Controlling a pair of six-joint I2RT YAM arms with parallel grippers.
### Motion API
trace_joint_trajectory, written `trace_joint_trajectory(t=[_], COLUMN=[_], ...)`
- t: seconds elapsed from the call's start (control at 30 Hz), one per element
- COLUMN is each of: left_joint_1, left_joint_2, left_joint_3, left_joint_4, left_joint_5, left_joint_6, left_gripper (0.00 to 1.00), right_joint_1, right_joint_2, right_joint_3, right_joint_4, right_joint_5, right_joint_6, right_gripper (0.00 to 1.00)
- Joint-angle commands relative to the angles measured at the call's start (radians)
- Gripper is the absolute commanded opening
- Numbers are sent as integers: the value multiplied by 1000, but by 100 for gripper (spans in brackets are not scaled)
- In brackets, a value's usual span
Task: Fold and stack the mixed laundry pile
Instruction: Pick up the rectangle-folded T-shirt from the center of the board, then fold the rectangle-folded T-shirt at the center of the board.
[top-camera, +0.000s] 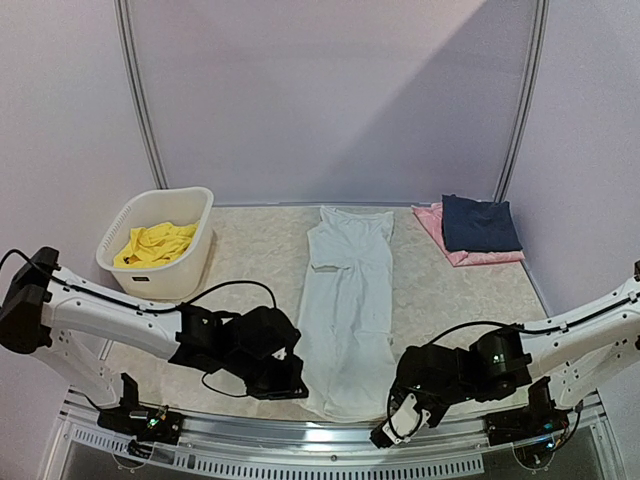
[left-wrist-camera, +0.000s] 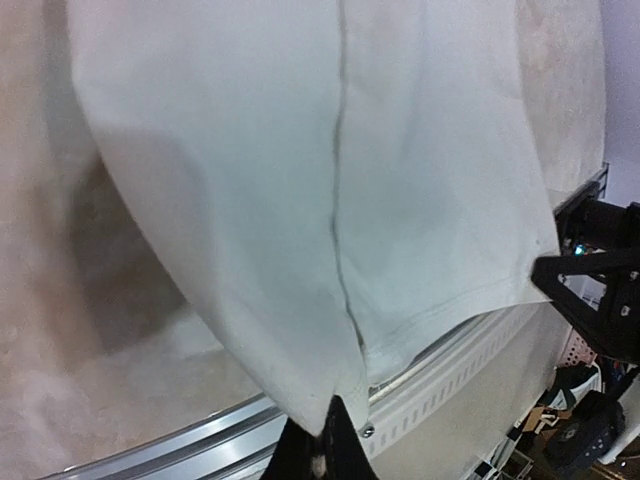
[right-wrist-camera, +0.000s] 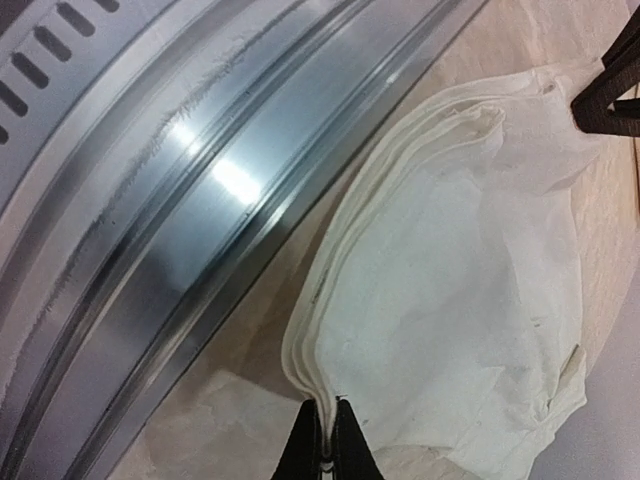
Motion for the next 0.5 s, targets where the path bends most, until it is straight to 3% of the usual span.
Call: trace_joint_trajectory(t=[0.0, 0.27, 0.47], left_joint_1=[27, 103, 179], left_joint_2=[13, -72, -46], left_joint_3=[72, 114, 207], left_joint_4=[-92, -196, -248], left_joint_5=[-33, -121, -126], left_joint_6=[84, 142, 240], left_gripper=[0, 0, 0], right_joint_1=[-59, -203, -312], right_joint_2=[-60, -96, -69], right_joint_3=[4, 68, 124], right_joint_4=[-66, -36, 52], right_joint_5=[9, 36, 122], right_joint_6=[35, 64, 99], right_gripper=[0, 0, 0])
